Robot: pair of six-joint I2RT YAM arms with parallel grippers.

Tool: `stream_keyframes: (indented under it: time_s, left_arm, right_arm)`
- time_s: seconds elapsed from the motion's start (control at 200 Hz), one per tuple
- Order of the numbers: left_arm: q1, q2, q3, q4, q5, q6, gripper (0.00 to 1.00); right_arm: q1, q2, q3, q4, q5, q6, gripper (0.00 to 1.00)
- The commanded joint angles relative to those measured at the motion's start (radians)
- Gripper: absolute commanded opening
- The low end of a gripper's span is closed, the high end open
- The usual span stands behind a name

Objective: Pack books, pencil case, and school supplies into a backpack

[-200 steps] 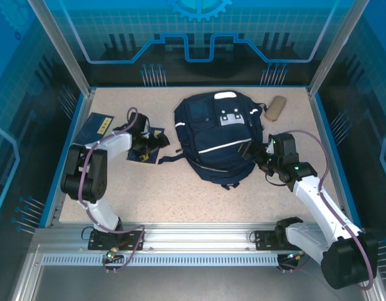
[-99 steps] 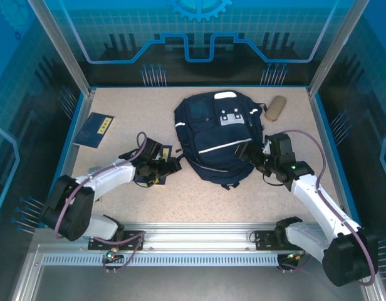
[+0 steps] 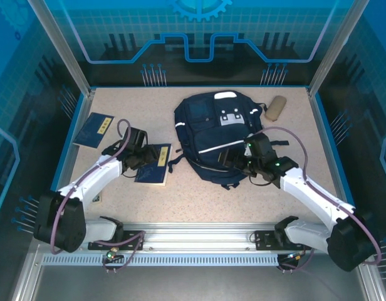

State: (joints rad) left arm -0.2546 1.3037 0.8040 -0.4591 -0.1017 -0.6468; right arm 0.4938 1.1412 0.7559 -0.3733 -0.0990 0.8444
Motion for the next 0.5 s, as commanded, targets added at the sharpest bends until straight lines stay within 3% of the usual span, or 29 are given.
stream_keyframes:
  time_s: [0.0,0.33,0.495]
  left_arm:
    - [0.008,0.064,-0.022,0.010,-0.007,0.019,0.58]
    - [-0.001,0.175,-0.096,0.056,0.071,-0.052,0.53]
    - [-0.085,0.126,-0.186,0.080,0.116,-0.123,0.53]
  right_arm:
    - [0.060,0.067,0.071,0.015,0.035,-0.017,0.93]
    - [0.251,0.347,0.264,0.019,0.050,-0.035,0.84]
    - [0.320,0.507,0.376,0.009,0.038,-0.042,0.80]
